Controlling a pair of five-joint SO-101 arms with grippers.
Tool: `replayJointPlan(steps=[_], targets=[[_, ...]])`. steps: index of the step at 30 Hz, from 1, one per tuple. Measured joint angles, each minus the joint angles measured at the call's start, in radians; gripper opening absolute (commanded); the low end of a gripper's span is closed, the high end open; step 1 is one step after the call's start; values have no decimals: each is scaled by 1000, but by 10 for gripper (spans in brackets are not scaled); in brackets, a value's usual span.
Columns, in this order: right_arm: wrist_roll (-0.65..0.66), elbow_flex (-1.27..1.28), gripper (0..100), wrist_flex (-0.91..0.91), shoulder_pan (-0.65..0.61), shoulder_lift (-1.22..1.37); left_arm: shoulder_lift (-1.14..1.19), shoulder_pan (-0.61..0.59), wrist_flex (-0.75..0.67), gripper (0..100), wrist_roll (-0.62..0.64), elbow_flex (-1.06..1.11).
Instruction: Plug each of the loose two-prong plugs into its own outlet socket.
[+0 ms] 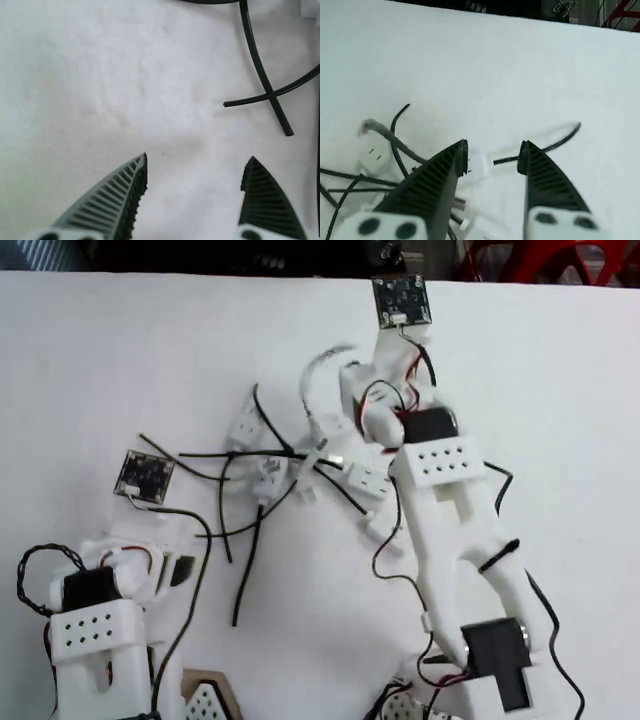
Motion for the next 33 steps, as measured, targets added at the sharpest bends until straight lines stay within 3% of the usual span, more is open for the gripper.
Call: replayJointPlan(steps=[8, 14, 19, 24, 29, 33], targets=[[44, 15, 138, 299, -153, -178, 0, 0, 0, 302, 0, 0], [54, 129, 138, 333, -284, -206, 0, 0, 0, 302, 0, 0], [25, 258, 137, 209, -347, -207, 0, 0, 0, 302, 0, 0], [21, 411, 135, -34, -353, -207, 0, 0, 0, 301, 0, 0], [21, 503, 9, -273, -351, -189, 0, 0, 0, 301, 0, 0], [15, 505, 26, -402, -325, -86, 0, 0, 0, 301, 0, 0]])
